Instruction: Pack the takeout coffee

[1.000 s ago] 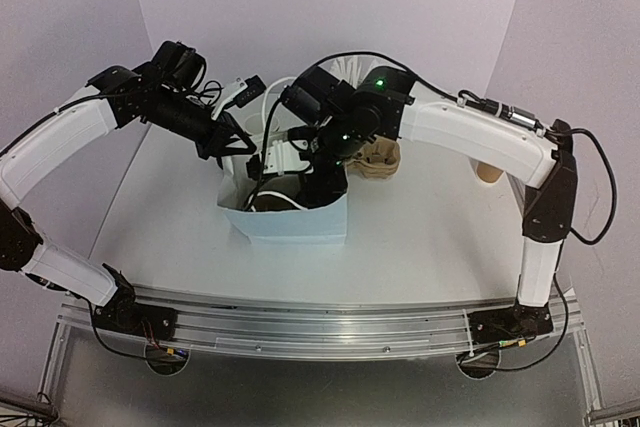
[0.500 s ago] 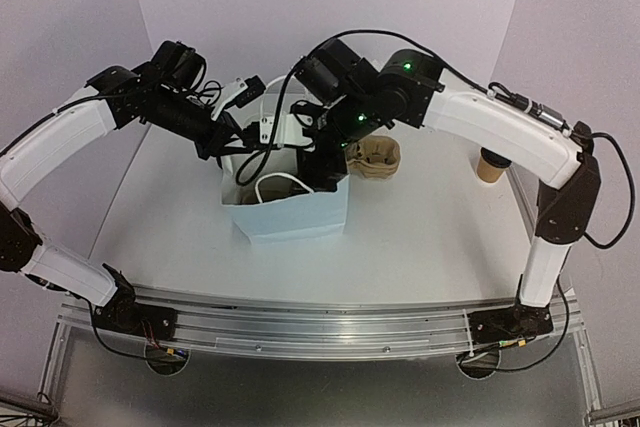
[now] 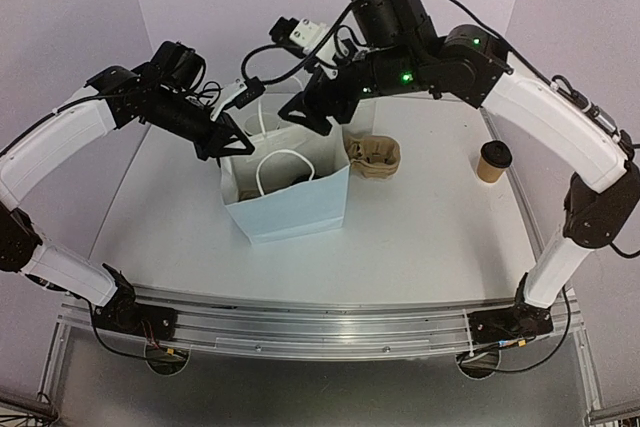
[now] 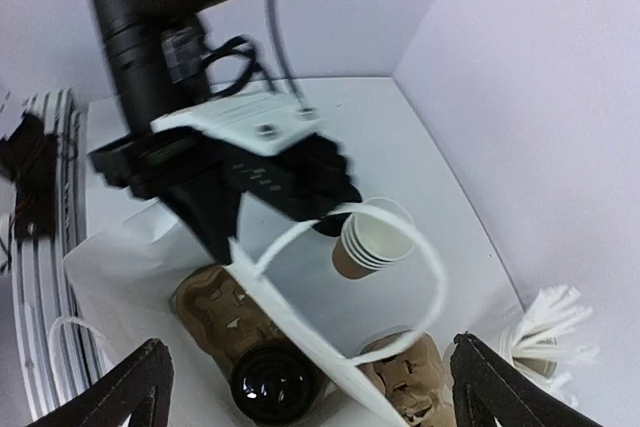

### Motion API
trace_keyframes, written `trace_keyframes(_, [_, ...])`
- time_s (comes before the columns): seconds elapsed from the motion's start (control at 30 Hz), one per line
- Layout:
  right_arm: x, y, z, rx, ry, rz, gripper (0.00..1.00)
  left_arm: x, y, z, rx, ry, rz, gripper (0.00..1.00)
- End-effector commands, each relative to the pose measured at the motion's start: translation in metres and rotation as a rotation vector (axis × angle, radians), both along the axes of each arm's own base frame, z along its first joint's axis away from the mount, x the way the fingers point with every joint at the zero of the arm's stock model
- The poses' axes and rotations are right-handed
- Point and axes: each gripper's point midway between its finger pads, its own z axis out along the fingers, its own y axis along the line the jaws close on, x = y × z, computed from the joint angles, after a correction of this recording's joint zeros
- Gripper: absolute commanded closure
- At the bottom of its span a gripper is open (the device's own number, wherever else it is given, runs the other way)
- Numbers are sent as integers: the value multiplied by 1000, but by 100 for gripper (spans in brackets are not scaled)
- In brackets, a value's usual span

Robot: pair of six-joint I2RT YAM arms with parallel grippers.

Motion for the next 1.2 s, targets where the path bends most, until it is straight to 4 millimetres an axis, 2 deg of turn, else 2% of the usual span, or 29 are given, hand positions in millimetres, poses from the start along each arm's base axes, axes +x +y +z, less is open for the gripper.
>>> trace_keyframes(0.0, [36,-60,87,325,40,-354,10,-15,5,0,14,50,-20,100])
trace_keyframes(0.07, [46,-88,90,372,55,-493,10,-14,5,0,12,47,-20,100])
trace_keyframes(0.17, [62,-130,86,435,101,-700,11,-15,3,2,2,46,-31,100])
trace_keyframes(0.27, [85,-203,65,448,190,-1031,13,-18,1,5,-13,53,-54,100])
trace_keyframes(0.4, [94,-298,14,282,349,-1383,12,-20,0,5,-17,66,-66,100])
trace_keyframes(0.57, [98,-391,-63,132,617,-1639,7,-21,-1,5,-19,72,-66,100])
trace_keyframes(0.67, [106,-434,-97,67,686,-1727,5,-21,0,5,-17,72,-64,100])
trace_keyframes(0.8, [129,-469,-138,50,846,-1754,3,-22,1,5,-10,75,-65,100])
trace_keyframes(0.87, [142,-480,-153,57,905,-1744,3,-22,1,5,-9,75,-65,100])
trace_keyframes(1.03, [175,-477,-182,41,984,-1671,7,-23,0,3,-10,86,-69,100])
trace_keyframes(1.17, [186,-483,-207,-45,998,-1673,10,-21,-2,3,-12,91,-67,100])
